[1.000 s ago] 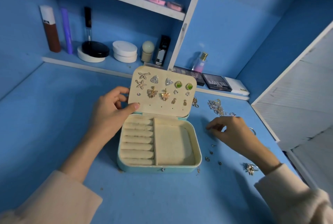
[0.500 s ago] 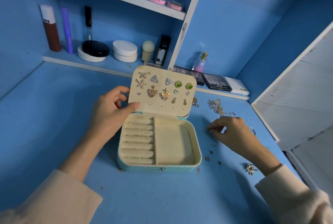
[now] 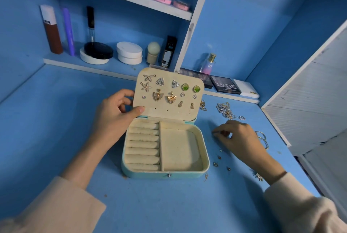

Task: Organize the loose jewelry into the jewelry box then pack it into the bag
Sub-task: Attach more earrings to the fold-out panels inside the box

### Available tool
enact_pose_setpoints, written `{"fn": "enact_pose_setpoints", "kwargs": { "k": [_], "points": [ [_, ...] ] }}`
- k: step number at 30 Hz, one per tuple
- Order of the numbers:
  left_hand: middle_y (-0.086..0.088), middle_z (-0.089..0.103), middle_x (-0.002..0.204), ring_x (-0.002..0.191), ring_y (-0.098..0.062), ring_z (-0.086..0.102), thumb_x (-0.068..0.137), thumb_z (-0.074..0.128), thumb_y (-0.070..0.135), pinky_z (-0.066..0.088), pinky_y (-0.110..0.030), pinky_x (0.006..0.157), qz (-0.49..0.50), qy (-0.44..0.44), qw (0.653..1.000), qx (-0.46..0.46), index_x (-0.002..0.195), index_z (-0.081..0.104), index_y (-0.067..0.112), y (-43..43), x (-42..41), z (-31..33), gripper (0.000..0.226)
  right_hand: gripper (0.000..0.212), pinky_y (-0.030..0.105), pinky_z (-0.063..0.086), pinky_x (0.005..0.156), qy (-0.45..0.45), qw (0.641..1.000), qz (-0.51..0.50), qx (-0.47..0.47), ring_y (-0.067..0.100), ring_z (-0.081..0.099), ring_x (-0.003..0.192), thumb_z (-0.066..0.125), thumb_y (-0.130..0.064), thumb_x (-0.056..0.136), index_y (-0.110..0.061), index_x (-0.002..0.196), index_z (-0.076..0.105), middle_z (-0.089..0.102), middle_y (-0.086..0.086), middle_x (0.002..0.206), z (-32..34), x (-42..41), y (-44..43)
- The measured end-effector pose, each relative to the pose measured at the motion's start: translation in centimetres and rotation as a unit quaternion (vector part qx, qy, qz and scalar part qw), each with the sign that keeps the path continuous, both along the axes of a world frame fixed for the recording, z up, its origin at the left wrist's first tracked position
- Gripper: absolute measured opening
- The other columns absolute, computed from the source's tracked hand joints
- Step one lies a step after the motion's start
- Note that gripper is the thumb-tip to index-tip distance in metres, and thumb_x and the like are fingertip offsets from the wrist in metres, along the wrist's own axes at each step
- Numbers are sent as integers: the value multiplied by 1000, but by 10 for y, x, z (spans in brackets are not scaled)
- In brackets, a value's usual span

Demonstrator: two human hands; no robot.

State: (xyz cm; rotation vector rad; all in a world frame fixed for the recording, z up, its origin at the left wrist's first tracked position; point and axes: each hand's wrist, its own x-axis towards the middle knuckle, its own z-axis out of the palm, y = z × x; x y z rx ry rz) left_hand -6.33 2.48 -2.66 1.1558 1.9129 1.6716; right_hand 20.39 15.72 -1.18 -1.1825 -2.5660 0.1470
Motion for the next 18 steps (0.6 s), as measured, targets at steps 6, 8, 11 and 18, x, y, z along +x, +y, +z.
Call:
{"fn": "enact_pose_setpoints", "kwargs": {
  "k": [6, 8, 11, 18],
  "points": [
    [8, 67, 79, 58, -8, 42, 78, 74, 12, 34, -10, 51, -1, 2, 1000, -2, 91, 61, 29, -1, 0, -1, 25, 10, 6, 42, 65, 55, 997, -15, -54, 2, 58, 68, 67, -6, 81, -14, 83, 74, 67, -4, 74, 1, 1, 4],
    [7, 67, 79, 59, -9, 42, 78, 74, 12, 34, -11, 52, 0, 2, 1000, -2, 92, 61, 28, 0, 0, 0, 25, 11, 2, 40, 66, 63, 996, -16, -66, -1, 58, 68, 67, -6, 82, -13, 84, 75, 66, -7, 75, 2, 1, 4],
    [6, 67, 80, 61, -12, 44, 78, 73, 12, 34, -12, 52, 1, 5, 1000, -4, 94, 62, 26, 0, 0, 0, 24, 12, 3, 40, 67, 78, 993, -15, -87, -5, 57, 74, 68, -7, 82, -16, 84, 76, 65, -12, 75, 2, 2, 3],
    [6, 68, 82, 64, -13, 45, 78, 73, 13, 37, -24, 59, 2, 1, 1000, -9, 95, 62, 25, -1, 1, 1, 24, 14, 4, 36, 62, 75, 994, -1, -85, -7, 53, 70, 73, -6, 78, -18, 84, 77, 59, -8, 70, 2, 5, 1]
  ]
}}
